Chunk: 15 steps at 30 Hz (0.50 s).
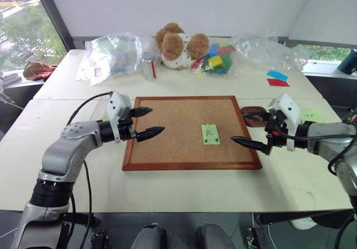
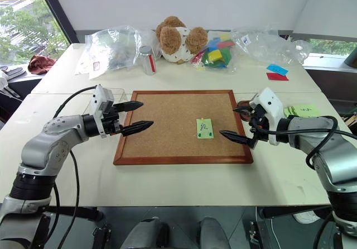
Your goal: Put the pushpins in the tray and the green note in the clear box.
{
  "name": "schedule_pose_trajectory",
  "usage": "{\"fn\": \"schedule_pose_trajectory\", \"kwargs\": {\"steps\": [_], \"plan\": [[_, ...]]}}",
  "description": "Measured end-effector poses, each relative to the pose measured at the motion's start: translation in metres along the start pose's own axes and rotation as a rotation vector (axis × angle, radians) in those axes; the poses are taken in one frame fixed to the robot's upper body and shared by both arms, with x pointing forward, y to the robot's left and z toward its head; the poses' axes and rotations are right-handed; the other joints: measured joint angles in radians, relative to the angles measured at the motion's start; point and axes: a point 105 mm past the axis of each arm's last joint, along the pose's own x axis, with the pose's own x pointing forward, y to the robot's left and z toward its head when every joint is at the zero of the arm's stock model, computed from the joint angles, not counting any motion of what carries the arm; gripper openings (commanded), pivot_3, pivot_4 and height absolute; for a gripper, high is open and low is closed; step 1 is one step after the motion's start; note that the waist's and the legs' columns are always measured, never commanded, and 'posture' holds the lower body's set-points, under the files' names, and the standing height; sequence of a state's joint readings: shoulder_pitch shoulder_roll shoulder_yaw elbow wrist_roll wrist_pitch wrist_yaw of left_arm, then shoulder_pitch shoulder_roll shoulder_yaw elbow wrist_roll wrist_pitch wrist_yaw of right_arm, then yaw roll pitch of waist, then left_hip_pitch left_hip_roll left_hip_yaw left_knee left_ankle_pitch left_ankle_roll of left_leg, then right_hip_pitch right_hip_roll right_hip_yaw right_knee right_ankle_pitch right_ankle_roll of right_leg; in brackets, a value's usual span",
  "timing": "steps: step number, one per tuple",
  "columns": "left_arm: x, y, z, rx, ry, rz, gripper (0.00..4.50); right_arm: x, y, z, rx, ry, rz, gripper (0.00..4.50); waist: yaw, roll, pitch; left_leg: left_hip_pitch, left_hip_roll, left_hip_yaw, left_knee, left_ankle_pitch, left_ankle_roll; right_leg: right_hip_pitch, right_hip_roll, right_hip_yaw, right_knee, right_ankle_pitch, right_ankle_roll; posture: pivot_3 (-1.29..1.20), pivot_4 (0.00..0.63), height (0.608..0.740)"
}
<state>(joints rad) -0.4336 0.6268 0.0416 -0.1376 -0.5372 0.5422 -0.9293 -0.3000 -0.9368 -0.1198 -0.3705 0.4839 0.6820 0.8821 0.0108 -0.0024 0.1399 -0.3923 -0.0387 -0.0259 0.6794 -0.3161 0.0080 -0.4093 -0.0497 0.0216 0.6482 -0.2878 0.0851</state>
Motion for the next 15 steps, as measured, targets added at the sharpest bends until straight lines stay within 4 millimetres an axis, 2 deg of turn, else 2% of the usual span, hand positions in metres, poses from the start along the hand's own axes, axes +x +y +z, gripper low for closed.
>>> {"fn": "schedule_pose_trajectory", "kwargs": {"steps": [15], "plan": [[-0.0025, 0.0006, 0.0003, -0.045, -0.003, 0.002, 4.46, 0.0047, 0.004, -0.0038, 0.028, -0.002, -0.016, 4.5, 0.001, 0.0, 0.0, 0.0, 0.0, 0.0, 0.0, 0.0, 0.0, 0.0, 0.0, 0.0, 0.0, 0.0, 0.0, 0.0, 0.15, 0.74]]}}
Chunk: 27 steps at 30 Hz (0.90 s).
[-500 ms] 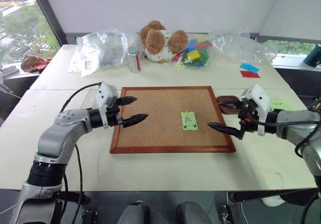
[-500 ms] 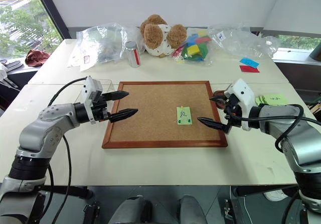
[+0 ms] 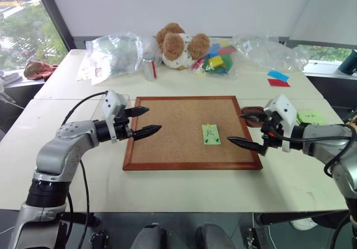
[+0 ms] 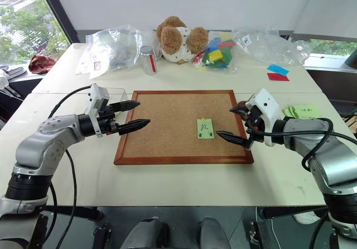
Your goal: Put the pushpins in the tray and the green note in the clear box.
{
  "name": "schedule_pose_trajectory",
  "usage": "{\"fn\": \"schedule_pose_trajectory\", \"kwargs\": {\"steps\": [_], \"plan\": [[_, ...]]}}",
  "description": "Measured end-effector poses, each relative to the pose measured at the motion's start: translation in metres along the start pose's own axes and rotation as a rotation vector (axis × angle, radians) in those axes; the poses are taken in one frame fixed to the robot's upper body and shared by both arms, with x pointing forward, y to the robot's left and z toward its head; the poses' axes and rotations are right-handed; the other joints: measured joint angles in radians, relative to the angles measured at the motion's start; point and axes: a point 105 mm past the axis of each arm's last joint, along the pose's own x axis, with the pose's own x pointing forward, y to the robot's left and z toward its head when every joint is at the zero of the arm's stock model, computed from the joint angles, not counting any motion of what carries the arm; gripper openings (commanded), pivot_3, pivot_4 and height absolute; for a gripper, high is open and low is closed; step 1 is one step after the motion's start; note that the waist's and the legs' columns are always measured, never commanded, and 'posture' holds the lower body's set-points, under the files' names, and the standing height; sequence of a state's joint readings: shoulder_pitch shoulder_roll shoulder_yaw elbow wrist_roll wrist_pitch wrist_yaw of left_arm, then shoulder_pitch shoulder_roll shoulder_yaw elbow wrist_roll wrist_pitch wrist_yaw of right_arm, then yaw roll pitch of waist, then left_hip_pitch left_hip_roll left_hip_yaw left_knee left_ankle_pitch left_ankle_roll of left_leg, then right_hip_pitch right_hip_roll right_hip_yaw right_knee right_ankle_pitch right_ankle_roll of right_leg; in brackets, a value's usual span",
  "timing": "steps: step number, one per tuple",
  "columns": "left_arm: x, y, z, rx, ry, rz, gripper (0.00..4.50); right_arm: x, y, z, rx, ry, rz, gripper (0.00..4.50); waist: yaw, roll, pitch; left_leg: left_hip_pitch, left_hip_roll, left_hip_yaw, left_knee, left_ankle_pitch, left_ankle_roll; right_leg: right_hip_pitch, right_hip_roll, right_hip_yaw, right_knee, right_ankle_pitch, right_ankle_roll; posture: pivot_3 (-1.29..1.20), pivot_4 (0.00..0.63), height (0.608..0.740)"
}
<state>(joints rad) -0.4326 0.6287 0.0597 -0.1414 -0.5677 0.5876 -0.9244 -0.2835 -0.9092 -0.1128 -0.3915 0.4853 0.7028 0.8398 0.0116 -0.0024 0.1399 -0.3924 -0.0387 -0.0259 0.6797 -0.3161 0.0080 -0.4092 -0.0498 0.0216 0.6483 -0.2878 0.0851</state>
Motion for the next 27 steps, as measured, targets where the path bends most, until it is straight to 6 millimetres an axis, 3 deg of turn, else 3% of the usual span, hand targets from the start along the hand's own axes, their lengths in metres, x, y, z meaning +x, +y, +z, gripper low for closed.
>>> {"fn": "schedule_pose_trajectory", "kwargs": {"steps": [13, 16, 20, 21, 23, 27], "plan": [[0.011, -0.007, -0.011, 0.006, 0.029, -0.016, 4.46, 0.002, 0.002, 0.0, 0.011, -0.007, -0.012, 4.5, 0.0, 0.0, 0.0, 0.0, 0.0, 0.0, 0.0, 0.0, 0.0, 0.0, 0.0, 0.0, 0.0, 0.0, 0.0, 0.0, 0.15, 0.74], [0.018, -0.009, -0.015, 0.035, 0.032, -0.013, 3.58, 0.003, 0.002, 0.0, 0.02, -0.016, -0.025, 4.5, 0.0, 0.0, 0.0, 0.0, 0.0, 0.0, 0.0, 0.0, 0.0, 0.0, 0.0, 0.0, 0.0, 0.0, 0.0, 0.0, 0.15, 0.74], [0.029, -0.013, -0.027, 0.039, 0.037, -0.015, 1.66, 0.01, 0.0, -0.001, 0.024, -0.02, -0.043, 4.5, 0.0, 0.0, 0.0, 0.0, 0.0, 0.0, 0.0, 0.0, 0.0, 0.0, 0.0, 0.0, 0.0, 0.0, 0.0, 0.0, 0.15, 0.74], [0.033, -0.016, -0.032, 0.035, 0.038, -0.02, 0.96, 0.013, -0.002, -0.002, 0.031, -0.021, -0.058, 4.5, -0.001, 0.0, 0.0, 0.0, 0.0, 0.0, 0.0, 0.0, 0.0, 0.0, 0.0, 0.0, 0.0, 0.0, 0.0, 0.0, 0.15, 0.74], [0.039, -0.018, -0.039, 0.034, 0.046, -0.022, 0.11, 0.017, -0.006, -0.004, 0.039, -0.014, -0.077, 4.5, -0.001, 0.0, 0.0, 0.001, 0.0, 0.0, 0.0, 0.0, 0.0, 0.0, 0.0, 0.0, 0.0, 0.0, 0.0, 0.0, 0.15, 0.74], [0.06, -0.022, -0.063, 0.014, 0.063, -0.005, 0.01, 0.038, -0.017, -0.002, 0.076, -0.031, -0.136, 4.5, -0.002, 0.0, 0.0, 0.0, 0.0, 0.0, 0.001, 0.0, -0.001, 0.0, 0.0, 0.0, 0.001, 0.0, 0.0, 0.0, 0.15, 0.74]]}}
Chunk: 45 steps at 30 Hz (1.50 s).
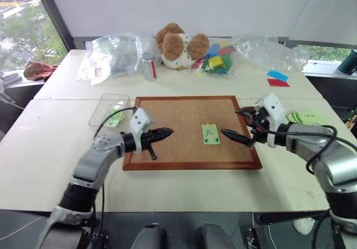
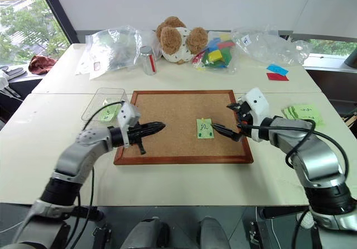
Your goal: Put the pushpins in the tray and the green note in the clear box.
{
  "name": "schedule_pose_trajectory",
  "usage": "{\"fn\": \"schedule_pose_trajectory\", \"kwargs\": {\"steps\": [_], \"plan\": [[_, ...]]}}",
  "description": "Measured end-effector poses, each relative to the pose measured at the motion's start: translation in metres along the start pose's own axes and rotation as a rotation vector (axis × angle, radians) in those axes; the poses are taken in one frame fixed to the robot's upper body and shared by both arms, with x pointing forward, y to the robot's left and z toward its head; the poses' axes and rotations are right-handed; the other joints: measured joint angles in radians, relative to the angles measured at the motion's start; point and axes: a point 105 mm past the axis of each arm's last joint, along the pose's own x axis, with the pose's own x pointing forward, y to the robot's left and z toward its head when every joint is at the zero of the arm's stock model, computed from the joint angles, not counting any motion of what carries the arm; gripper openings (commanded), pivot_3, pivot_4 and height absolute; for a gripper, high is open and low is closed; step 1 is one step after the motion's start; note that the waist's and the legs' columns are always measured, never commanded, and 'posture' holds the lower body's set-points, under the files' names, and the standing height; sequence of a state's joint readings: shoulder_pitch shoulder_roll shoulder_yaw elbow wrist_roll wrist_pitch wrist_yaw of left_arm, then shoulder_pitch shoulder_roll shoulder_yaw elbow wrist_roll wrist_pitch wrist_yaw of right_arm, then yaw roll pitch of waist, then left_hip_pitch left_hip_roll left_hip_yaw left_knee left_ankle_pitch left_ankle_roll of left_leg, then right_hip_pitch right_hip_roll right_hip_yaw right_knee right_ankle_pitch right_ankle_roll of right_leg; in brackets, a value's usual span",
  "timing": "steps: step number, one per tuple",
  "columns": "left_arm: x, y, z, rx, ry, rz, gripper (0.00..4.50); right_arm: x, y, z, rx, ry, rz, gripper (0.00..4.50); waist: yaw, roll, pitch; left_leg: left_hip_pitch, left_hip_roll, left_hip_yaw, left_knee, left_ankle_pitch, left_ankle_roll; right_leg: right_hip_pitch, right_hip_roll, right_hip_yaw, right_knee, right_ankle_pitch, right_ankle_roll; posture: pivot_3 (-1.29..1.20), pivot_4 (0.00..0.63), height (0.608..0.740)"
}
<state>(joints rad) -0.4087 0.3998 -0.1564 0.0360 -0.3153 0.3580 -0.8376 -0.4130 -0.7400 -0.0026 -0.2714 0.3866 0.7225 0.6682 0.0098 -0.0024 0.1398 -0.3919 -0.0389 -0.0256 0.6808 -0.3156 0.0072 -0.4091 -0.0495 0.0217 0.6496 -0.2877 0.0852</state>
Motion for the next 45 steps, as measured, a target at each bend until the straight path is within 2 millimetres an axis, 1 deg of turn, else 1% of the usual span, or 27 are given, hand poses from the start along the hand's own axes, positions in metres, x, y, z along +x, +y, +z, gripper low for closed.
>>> {"fn": "schedule_pose_trajectory", "kwargs": {"steps": [2, 4, 10, 12, 14, 16, 18, 25, 29, 30, 31, 32, 34, 42, 43, 45], "plan": [[0.01, 0.001, -0.014, -0.002, 0.03, 0.013, 0.01, 0.014, -0.001, -0.001, 0.019, 0.012, -0.019, 4.5, 0.0, 0.0, 0.0, 0.0, 0.0, 0.0, 0.0, 0.002, -0.003, -0.001, 0.0, 0.0, 0.0, 0.0, 0.0, 0.0, 0.15, 0.74], [0.014, 0.002, -0.022, -0.001, 0.044, 0.022, 0.01, 0.026, 0.0, -0.006, 0.035, 0.039, -0.021, 4.5, 0.0, 0.0, 0.0, -0.001, 0.0, 0.0, 0.0, 0.003, -0.005, -0.001, 0.0, 0.0, 0.0, 0.0, 0.0, 0.0, 0.15, 0.74], [0.018, 0.005, -0.027, 0.038, 0.032, 0.041, 0.01, 0.05, 0.004, -0.021, 0.079, 0.106, -0.023, 4.5, 0.002, 0.0, 0.0, -0.001, 0.0, 0.0, 0.001, 0.003, -0.005, 0.0, 0.0, 0.0, 0.0, 0.0, 0.0, 0.0, 0.15, 0.74], [0.018, 0.005, -0.028, 0.047, 0.036, 0.044, 0.0, 0.056, 0.006, -0.023, 0.083, 0.116, -0.02, 3.96, 0.001, 0.0, -0.001, 0.0, 0.0, 0.0, 0.001, 0.002, -0.003, 0.0, 0.0, 0.0, 0.001, 0.0, 0.0, 0.0, 0.15, 0.74], [0.018, 0.006, -0.029, 0.05, 0.039, 0.045, 0.0, 0.062, 0.009, -0.028, 0.084, 0.132, -0.014, 3.22, 0.001, 0.0, -0.001, 0.001, 0.0, 0.0, 0.001, 0.001, -0.002, 0.0, 0.0, 0.0, 0.002, 0.0, 0.0, 0.0, 0.15, 0.74], [0.018, 0.006, -0.029, 0.049, 0.04, 0.046, 0.0, 0.066, 0.011, -0.032, 0.084, 0.14, -0.009, 2.19, 0.0, 0.001, -0.001, 0.001, 0.0, 0.0, 0.001, 0.001, -0.002, 0.0, 0.0, 0.0, 0.003, 0.0, 0.0, 0.0, 0.15, 0.74], [0.018, 0.006, -0.029, 0.049, 0.04, 0.046, 0.0, 0.067, 0.011, -0.035, 0.078, 0.146, -0.007, 2.19, 0.0, 0.001, -0.001, 0.001, 0.0, 0.0, 0.001, 0.001, -0.003, 0.0, 0.0, 0.0, 0.003, 0.0, 0.0, 0.0, 0.15, 0.74], [0.017, 0.007, -0.029, 0.046, 0.041, 0.051, 0.0, 0.074, 0.01, -0.034, 0.07, 0.141, -0.011, 2.19, -0.002, 0.001, -0.001, 0.001, 0.0, 0.0, 0.001, 0.001, -0.002, 0.0, 0.0, 0.0, 0.004, 0.0, 0.0, 0.0, 0.15, 0.74], [0.017, 0.007, -0.03, 0.044, 0.041, 0.053, 0.0, 0.076, 0.009, -0.04, 0.085, 0.151, -0.01, 2.19, -0.003, 0.001, -0.001, 0.001, 0.0, 0.0, 0.001, 0.001, -0.003, 0.0, 0.0, 0.0, 0.004, 0.0, 0.0, 0.0, 0.15, 0.74], [0.017, 0.007, -0.03, 0.043, 0.041, 0.054, 0.0, 0.076, 0.008, -0.041, 0.09, 0.154, -0.008, 1.65, -0.004, 0.001, -0.001, 0.001, 0.0, 0.0, 0.001, 0.001, -0.003, 0.0, 0.0, 0.0, 0.004, 0.0, 0.0, 0.0, 0.15, 0.74], [0.016, 0.008, -0.03, 0.043, 0.04, 0.055, 0.0, 0.076, 0.009, -0.041, 0.092, 0.155, -0.006, 1.37, -0.005, 0.001, -0.001, 0.001, 0.0, 0.0, 0.001, 0.001, -0.003, 0.0, 0.0, 0.0, 0.004, 0.0, 0.0, 0.0, 0.15, 0.74], [0.016, 0.008, -0.03, 0.043, 0.04, 0.057, 0.0, 0.076, 0.008, -0.042, 0.093, 0.154, -0.004, 0.85, -0.005, 0.001, -0.001, 0.001, 0.0, 0.0, 0.001, 0.001, -0.003, 0.0, 0.0, 0.0, 0.004, 0.0, 0.0, 0.0, 0.15, 0.74], [0.015, 0.008, -0.03, 0.042, 0.04, 0.059, 0.0, 0.077, 0.009, -0.042, 0.095, 0.153, 0.0, 0.02, -0.006, 0.001, -0.001, 0.001, 0.0, 0.0, 0.001, 0.001, -0.002, 0.0, 0.0, 0.0, 0.004, 0.0, 0.0, 0.0, 0.15, 0.74], [0.015, 0.008, -0.03, 0.041, 0.049, 0.06, 0.0, 0.076, 0.01, -0.039, 0.115, 0.141, 0.008, 0.02, -0.009, 0.002, -0.001, 0.001, 0.0, 0.0, 0.001, 0.001, -0.002, -0.001, 0.0, 0.0, 0.004, 0.0, 0.0, 0.0, 0.15, 0.74], [0.014, 0.008, -0.03, 0.041, 0.049, 0.06, 0.0, 0.075, 0.009, -0.037, 0.131, 0.137, 0.006, 0.02, -0.009, 0.002, -0.001, 0.001, 0.0, 0.0, 0.001, 0.001, -0.002, -0.001, 0.0, 0.0, 0.004, 0.0, 0.0, 0.0, 0.15, 0.74], [0.014, 0.008, -0.031, 0.04, 0.053, 0.06, 0.0, 0.07, 0.007, -0.025, 0.15, 0.1, 0.004, 0.02, -0.009, 0.002, -0.001, 0.001, 0.0, 0.0, 0.0, 0.001, -0.002, -0.001, 0.0, 0.0, 0.004, 0.0, 0.0, 0.0, 0.15, 0.74]]}}
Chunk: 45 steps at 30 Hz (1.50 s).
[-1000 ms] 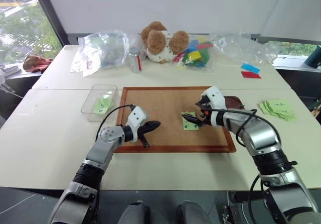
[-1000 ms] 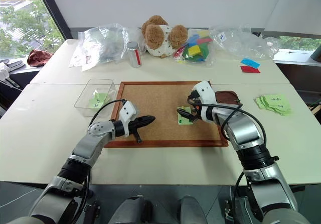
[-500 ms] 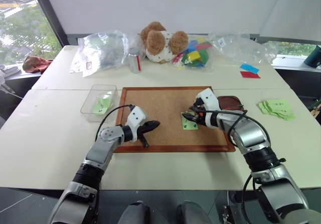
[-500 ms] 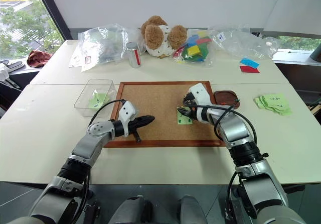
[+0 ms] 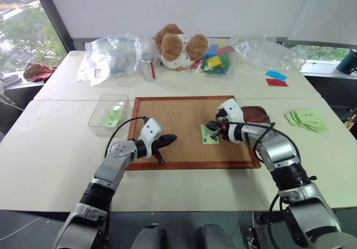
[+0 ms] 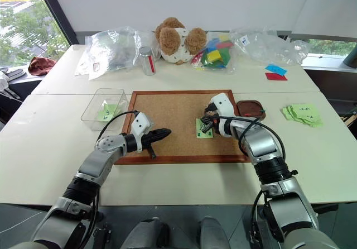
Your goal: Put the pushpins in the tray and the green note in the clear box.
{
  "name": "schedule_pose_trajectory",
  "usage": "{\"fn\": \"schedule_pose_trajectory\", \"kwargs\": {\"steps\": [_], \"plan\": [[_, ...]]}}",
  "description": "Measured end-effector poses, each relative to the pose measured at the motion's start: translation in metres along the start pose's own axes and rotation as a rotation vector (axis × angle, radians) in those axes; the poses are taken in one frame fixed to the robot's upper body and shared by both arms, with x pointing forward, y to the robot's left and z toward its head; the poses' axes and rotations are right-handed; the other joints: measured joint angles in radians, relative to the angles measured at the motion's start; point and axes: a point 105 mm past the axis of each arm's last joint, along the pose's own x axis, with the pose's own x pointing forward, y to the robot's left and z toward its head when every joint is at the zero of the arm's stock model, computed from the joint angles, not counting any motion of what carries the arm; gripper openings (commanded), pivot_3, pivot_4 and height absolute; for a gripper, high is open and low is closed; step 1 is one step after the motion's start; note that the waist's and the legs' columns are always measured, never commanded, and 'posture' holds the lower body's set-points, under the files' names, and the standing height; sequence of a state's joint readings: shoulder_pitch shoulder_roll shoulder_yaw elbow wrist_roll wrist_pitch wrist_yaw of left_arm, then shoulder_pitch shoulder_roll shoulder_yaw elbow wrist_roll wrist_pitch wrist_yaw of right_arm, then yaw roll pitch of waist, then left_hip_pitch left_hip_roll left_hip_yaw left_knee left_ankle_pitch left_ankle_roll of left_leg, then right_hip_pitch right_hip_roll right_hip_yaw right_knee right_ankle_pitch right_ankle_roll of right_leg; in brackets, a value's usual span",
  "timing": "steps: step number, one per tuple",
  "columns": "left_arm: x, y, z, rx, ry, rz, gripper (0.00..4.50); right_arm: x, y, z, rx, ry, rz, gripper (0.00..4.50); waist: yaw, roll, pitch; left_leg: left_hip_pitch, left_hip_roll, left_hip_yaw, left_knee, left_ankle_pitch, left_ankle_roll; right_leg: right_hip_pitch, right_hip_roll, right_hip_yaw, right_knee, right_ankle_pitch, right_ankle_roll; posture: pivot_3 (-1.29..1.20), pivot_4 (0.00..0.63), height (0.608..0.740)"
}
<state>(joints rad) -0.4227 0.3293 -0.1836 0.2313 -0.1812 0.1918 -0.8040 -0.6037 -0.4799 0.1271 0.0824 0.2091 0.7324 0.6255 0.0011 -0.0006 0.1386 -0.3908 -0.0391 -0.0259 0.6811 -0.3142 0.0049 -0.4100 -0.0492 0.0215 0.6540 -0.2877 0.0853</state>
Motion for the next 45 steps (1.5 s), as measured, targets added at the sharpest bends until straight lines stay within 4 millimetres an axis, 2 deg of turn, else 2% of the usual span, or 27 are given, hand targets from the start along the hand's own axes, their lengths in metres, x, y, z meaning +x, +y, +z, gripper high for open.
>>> {"fn": "schedule_pose_trajectory", "kwargs": {"steps": [3, 7, 9, 12, 16, 19, 24, 29, 32, 33, 35, 38, 45], "plan": [[-0.001, 0.0, -0.002, -0.002, 0.011, 0.002, 0.0, -0.014, -0.005, 0.022, 0.012, -0.074, -0.028, 0.02, -0.001, 0.0, 0.0, 0.0, 0.0, 0.0, 0.0, 0.0, 0.0, 0.0, 0.0, 0.0, 0.0, 0.0, 0.0, 0.0, 0.15, 0.74], [-0.003, 0.0, -0.004, -0.005, 0.021, 0.004, 0.0, -0.027, -0.019, 0.04, 0.043, -0.132, -0.09, 0.02, -0.012, 0.001, -0.001, 0.0, 0.0, 0.0, 0.0, 0.0, 0.0, 0.0, 0.0, 0.0, 0.0, 0.0, 0.0, 0.0, 0.15, 0.74], [-0.003, 0.0, -0.004, -0.005, 0.021, 0.004, 0.0, -0.035, -0.032, 0.045, 0.066, -0.16, -0.15, 0.02, -0.012, 0.001, -0.001, 0.0, 0.0, 0.0, 0.0, 0.0, 0.0, 0.0, 0.0, 0.0, 0.0, 0.0, 0.0, 0.0, 0.15, 0.74], [-0.003, 0.0, -0.004, -0.004, 0.02, 0.004, 0.0, -0.05, -0.066, 0.049, 0.095, -0.19, -0.296, 0.02, -0.012, 0.001, -0.001, 0.0, 0.0, 0.0, 0.0, 0.0, 0.0, 0.001, 0.0, 0.0, 0.0, 0.0, 0.0, 0.0, 0.15, 0.74], [-0.003, 0.0, -0.005, -0.007, 0.022, 0.005, 0.0, -0.064, -0.107, 0.031, 0.141, -0.162, -0.458, 0.02, -0.013, 0.001, -0.001, 0.001, 0.0, 0.0, -0.001, 0.0, 0.0, 0.001, 0.0, 0.0, 0.0, 0.0, 0.0, 0.0, 0.15, 0.74], [-0.004, 0.001, -0.006, -0.006, 0.025, 0.007, 0.0, -0.06, -0.124, 0.011, 0.188, -0.115, -0.506, 0.02, -0.015, 0.002, -0.001, 0.001, 0.0, 0.0, -0.001, 0.0, 0.0, 0.001, 0.0, 0.0, 0.0, 0.0, 0.0, 0.0, 0.15, 0.74], [-0.004, 0.0, -0.004, -0.002, 0.021, 0.006, 0.0, -0.05, -0.133, -0.022, 0.245, -0.037, -0.508, 0.02, -0.015, 0.002, -0.001, 0.001, 0.0, 0.0, -0.001, 0.0, 0.0, 0.001, 0.0, 0.0, 0.0, 0.0, 0.0, 0.0, 0.15, 0.74], [-0.004, 0.0, -0.003, 0.001, 0.018, 0.007, 0.0, -0.046, -0.133, -0.041, 0.288, -0.003, -0.495, 0.02, -0.015, 0.002, -0.001, 0.001, 0.0, 0.0, -0.001, 0.0, 0.0, 0.001, 0.0, 0.0, 0.0, 0.0, 0.0, 0.0, 0.15, 0.74], [-0.005, -0.001, -0.004, 0.002, 0.019, 0.009, 0.0, -0.045, -0.133, -0.042, 0.289, -0.005, -0.49, 0.02, -0.017, 0.003, -0.001, 0.001, 0.0, 0.0, -0.001, 0.0, 0.0, 0.001, 0.0, 0.0, 0.0, 0.0, 0.0, 0.0, 0.15, 0.74], [-0.005, -0.001, -0.004, 0.002, 0.019, 0.009, 0.0, -0.045, -0.133, -0.042, 0.289, -0.005, -0.489, 0.58, -0.017, 0.003, -0.001, 0.001, 0.0, 0.0, -0.001, 0.0, 0.0, 0.001, 0.0, 0.0, 0.0, 0.0, 0.0, 0.0, 0.15, 0.74], [-0.005, -0.001, -0.004, 0.002, 0.019, 0.009, 0.0, -0.045, -0.132, -0.043, 0.29, -0.004, -0.486, 1.3, -0.017, 0.003, -0.001, 0.001, 0.0, 0.0, -0.001, 0.0, 0.0, 0.001, 0.0, 0.0, 0.0, 0.0, 0.0, 0.0, 0.15, 0.74], [-0.005, -0.001, -0.004, 0.002, 0.018, 0.008, 0.0, -0.045, -0.132, -0.043, 0.291, -0.004, -0.485, 2.73, -0.016, 0.003, -0.001, 0.001, 0.0, 0.0, -0.002, 0.0, 0.0, 0.001, 0.0, 0.0, 0.0, 0.0, 0.0, 0.0, 0.15, 0.74], [-0.005, -0.001, -0.004, 0.002, 0.019, 0.009, 0.0, -0.045, -0.13, -0.038, 0.297, -0.009, -0.466, 2.73, -0.017, 0.003, -0.001, 0.001, 0.0, 0.0, -0.002, 0.0, 0.0, 0.001, 0.0, 0.0, 0.0, 0.0, 0.0, 0.0, 0.15, 0.74]]}}
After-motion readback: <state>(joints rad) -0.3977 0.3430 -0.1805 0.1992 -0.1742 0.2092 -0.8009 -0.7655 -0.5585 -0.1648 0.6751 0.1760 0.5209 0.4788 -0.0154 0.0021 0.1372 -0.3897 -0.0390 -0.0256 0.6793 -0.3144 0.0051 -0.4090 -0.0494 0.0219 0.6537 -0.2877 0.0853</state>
